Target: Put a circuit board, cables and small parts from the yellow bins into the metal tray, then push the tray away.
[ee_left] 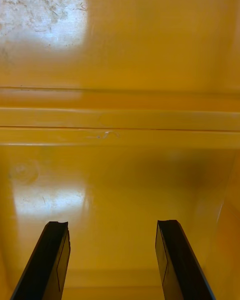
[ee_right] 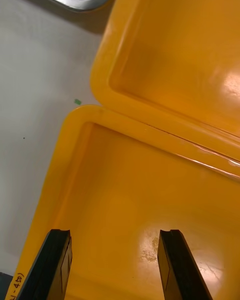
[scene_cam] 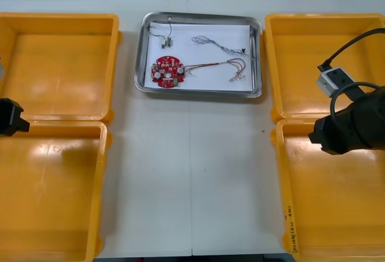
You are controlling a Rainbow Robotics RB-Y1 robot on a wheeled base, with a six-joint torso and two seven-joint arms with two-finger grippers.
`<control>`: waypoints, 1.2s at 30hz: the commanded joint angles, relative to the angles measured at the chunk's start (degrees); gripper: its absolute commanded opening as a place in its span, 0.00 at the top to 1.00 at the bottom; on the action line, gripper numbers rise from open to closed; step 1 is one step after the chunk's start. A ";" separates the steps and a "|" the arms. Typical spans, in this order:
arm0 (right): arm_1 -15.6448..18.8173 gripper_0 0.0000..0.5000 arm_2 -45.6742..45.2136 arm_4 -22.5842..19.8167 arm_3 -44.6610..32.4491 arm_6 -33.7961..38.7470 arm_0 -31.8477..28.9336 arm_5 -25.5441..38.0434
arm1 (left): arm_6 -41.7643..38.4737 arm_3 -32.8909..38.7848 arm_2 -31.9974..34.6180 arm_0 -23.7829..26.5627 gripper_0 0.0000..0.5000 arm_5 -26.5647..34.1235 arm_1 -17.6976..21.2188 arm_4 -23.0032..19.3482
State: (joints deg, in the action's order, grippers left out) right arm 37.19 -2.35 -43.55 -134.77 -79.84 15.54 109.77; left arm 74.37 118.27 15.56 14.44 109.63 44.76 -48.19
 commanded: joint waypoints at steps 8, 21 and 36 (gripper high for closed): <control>2.36 0.00 -5.38 6.11 -2.52 4.34 -7.19 0.23 | 4.46 1.61 1.40 -0.82 0.00 0.37 -0.38 -0.41; 2.45 0.00 -11.89 5.58 -1.82 5.75 -12.64 0.23 | 4.46 1.61 1.40 -0.82 0.00 0.37 -0.38 -0.41; 0.96 0.00 -15.67 4.79 -1.82 5.66 -12.64 0.23 | 4.46 1.61 1.40 -0.82 0.00 0.37 -0.38 -0.41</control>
State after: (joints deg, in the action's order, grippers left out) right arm 37.30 -15.53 -38.20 -135.52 -76.81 3.43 109.77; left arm 74.37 118.27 15.56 14.44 109.63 44.75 -48.19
